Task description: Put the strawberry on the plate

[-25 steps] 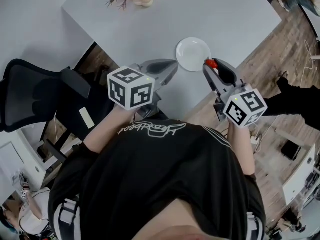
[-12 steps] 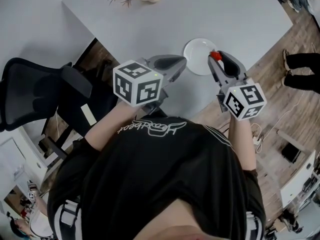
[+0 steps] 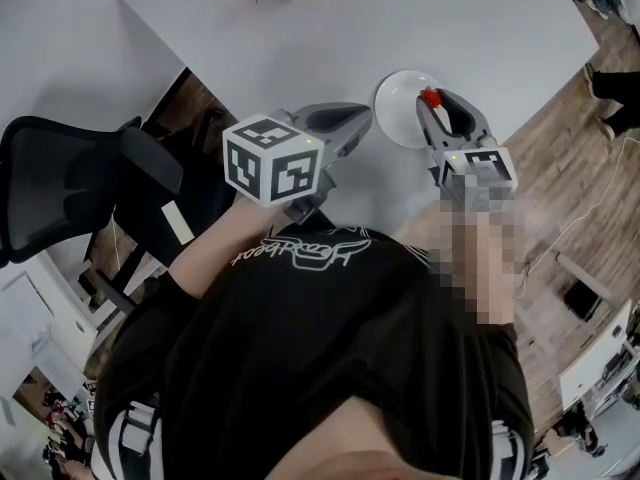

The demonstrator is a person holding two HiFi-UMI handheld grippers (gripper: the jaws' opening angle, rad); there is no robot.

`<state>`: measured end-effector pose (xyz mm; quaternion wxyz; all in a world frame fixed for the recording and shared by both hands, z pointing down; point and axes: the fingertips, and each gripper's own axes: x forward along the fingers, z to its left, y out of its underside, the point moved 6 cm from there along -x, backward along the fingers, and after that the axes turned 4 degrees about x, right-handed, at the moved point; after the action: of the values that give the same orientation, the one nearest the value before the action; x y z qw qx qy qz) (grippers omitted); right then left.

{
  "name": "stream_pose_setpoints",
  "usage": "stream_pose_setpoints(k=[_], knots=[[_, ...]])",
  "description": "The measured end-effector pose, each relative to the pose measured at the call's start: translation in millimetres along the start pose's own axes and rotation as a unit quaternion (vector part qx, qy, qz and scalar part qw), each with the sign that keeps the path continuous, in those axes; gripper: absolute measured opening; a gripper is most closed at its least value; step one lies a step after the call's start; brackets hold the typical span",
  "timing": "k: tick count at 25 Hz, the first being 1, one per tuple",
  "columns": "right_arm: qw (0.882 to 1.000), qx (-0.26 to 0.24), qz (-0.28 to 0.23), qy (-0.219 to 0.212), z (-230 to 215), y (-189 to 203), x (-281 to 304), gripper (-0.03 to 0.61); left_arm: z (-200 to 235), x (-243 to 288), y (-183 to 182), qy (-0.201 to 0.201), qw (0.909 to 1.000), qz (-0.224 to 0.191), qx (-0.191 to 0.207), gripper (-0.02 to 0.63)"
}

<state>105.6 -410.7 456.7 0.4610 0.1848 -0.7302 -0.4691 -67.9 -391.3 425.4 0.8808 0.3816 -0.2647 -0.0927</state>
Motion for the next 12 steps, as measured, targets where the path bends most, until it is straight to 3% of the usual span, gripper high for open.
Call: stream_pose_setpoints(k=[12], knots=[[0.996,-0.03,0.079,0.008,-7,32,44,0.132,16,-2,7,-0.014,0.9998,0.002,-0.014,0.006]])
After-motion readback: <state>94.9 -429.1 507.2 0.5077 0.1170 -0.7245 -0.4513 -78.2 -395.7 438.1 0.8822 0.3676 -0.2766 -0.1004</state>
